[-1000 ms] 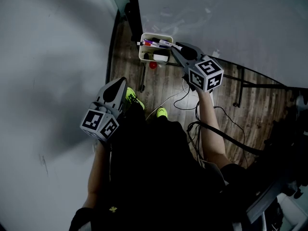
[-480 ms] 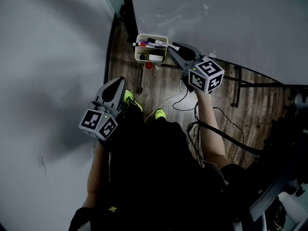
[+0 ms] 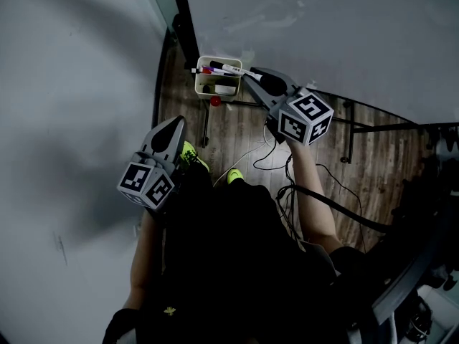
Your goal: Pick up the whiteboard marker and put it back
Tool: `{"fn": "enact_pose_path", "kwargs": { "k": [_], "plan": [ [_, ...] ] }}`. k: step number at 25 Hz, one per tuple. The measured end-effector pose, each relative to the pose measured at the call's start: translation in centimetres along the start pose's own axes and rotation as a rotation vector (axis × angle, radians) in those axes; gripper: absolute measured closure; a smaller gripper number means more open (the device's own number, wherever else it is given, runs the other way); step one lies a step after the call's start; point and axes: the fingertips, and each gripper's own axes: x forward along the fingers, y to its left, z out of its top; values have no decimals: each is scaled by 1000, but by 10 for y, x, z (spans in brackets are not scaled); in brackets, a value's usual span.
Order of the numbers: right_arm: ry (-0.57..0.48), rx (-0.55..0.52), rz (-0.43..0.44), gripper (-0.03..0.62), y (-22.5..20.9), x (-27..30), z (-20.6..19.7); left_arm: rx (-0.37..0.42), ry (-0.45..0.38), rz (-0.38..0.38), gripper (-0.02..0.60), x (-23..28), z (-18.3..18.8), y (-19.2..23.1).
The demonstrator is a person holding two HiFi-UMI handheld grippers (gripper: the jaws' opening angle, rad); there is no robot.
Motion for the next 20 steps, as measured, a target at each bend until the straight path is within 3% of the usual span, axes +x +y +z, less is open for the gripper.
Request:
{"fn": "enact_pose_path", "kwargs": {
  "k": [20],
  "plan": [
    [-64,-41,71,523,49,-37,39,-13,-41,-45,551,17,3,-21]
  ]
}}
